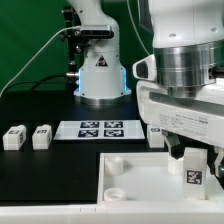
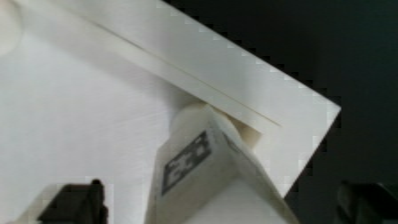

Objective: Assemble one leg

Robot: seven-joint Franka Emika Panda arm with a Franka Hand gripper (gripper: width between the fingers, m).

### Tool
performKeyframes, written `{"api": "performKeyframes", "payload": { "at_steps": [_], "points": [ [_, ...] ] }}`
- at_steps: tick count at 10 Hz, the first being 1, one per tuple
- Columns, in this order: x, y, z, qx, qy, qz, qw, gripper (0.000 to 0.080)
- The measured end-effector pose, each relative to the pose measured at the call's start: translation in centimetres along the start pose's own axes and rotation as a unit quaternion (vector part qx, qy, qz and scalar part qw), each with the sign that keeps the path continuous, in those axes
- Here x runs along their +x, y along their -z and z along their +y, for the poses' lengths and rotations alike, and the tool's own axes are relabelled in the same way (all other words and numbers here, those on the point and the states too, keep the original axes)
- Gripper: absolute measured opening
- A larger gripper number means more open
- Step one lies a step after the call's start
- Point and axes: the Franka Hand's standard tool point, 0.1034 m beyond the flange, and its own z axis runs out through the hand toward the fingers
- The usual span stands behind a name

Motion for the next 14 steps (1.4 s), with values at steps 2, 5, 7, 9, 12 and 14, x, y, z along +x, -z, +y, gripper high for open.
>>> {"api": "performKeyframes", "payload": {
  "at_steps": [2,5,7,9,12,14],
  "points": [
    [0.57,0.01,-0.01,-0.008,0.161,0.008,0.987,0.0649],
    [0.53,0.16,-0.33,-0.012,0.218,0.015,0.976,0.0649],
    [0.50,0.15,-0.33,-0.012,0.185,0.015,0.982,0.0392],
    [0.60,0.09,-0.07,-0.012,0.073,0.014,0.997,0.0295],
    [0.59,0.09,0.03,-0.011,-0.076,0.012,0.997,0.0295],
    [0.40,0.10,-0.03,-0.015,-0.226,0.013,0.974,0.0295]
  ]
}}
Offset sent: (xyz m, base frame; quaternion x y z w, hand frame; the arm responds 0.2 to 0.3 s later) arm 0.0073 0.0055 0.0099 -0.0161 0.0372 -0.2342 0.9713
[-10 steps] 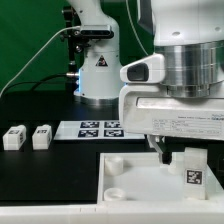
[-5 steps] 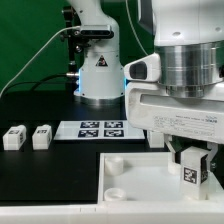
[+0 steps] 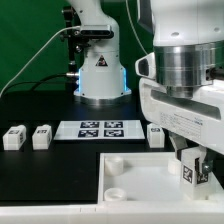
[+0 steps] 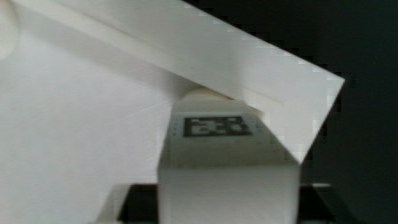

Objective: Assemble one leg

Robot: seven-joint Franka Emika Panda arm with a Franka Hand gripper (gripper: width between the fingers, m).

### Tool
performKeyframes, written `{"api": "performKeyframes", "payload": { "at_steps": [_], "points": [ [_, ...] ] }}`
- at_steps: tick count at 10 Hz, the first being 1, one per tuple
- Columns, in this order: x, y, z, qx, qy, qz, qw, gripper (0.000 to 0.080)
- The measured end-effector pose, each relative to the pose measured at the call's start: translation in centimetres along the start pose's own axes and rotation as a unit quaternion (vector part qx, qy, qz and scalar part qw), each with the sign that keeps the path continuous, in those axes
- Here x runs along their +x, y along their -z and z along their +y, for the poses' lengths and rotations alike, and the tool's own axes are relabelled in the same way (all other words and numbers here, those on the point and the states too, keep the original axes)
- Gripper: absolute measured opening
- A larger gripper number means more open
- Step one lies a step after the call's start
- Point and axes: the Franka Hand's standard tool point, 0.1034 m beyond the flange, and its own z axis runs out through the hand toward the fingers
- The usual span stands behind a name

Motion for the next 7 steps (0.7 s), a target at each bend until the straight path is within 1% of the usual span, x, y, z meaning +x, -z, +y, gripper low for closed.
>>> {"api": "performKeyframes", "payload": {
  "at_steps": [1,2,3,5,6,7],
  "points": [
    [0.08,-0.03,0.00,0.000,-0.085,0.002,0.996,0.0295],
    [0.08,-0.02,0.03,0.000,-0.144,0.004,0.990,0.0295],
    [0.06,0.02,0.05,0.000,-0.205,0.007,0.979,0.0295],
    [0.18,0.07,0.09,0.001,-0.233,0.013,0.972,0.0295],
    [0.29,0.09,0.16,0.004,-0.245,0.016,0.969,0.0297],
    [0.31,0.13,0.20,0.007,-0.237,0.018,0.971,0.0297]
  ]
}}
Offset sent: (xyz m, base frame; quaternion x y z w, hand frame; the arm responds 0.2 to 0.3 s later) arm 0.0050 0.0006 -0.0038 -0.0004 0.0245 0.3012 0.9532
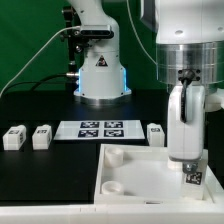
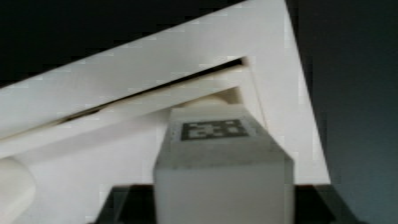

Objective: Assemble one leg

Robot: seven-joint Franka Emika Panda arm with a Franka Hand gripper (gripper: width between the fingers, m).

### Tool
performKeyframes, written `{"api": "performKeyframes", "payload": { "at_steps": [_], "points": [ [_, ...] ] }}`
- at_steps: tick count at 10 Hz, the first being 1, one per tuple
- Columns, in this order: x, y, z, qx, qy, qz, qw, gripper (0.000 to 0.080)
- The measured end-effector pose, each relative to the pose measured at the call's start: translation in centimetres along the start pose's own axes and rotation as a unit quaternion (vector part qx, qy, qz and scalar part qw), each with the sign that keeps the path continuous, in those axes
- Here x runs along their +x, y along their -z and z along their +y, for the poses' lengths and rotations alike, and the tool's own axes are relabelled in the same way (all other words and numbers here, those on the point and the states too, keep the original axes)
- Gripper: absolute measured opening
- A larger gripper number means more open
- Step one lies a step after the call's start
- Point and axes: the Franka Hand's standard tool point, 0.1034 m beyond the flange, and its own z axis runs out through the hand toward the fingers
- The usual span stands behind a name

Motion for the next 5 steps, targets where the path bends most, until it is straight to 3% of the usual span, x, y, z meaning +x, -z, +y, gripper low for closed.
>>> {"api": "performKeyframes", "payload": {
  "at_steps": [2,3,4,5],
  "points": [
    [-0.05,-0.08,0.09,-0.001,0.010,0.000,1.000,0.0331],
    [-0.07,-0.08,0.10,-0.001,0.010,0.000,1.000,0.0522],
    [-0.09,-0.09,0.12,-0.001,0.012,0.000,1.000,0.0610],
    [-0.24,-0.02,0.16,0.001,0.020,-0.001,1.000,0.0610]
  ]
}}
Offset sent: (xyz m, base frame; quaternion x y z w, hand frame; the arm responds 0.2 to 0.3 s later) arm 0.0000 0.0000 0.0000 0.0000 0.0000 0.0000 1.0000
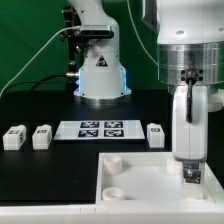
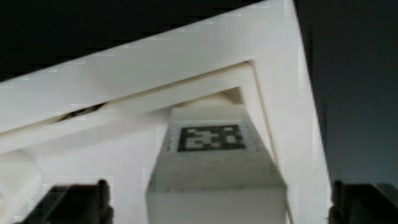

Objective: Assemble one leg

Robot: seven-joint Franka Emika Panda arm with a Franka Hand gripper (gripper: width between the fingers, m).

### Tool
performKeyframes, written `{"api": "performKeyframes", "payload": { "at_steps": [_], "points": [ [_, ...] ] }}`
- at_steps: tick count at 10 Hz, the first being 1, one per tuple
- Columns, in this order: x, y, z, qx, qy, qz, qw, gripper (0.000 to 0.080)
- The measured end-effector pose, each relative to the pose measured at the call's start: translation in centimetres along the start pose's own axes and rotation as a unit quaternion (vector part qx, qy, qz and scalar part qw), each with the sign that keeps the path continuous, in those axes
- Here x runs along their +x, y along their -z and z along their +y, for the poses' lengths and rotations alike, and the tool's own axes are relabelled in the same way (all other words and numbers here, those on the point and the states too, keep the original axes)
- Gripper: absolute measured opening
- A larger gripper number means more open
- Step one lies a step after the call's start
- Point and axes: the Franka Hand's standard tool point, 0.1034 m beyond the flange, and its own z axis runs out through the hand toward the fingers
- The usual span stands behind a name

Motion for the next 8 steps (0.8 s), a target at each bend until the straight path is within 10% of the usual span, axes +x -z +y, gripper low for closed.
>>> {"api": "performKeyframes", "payload": {
  "at_steps": [8],
  "points": [
    [-1.1,2.3,0.9,0.016,0.096,-0.020,0.995,0.0649]
  ]
}}
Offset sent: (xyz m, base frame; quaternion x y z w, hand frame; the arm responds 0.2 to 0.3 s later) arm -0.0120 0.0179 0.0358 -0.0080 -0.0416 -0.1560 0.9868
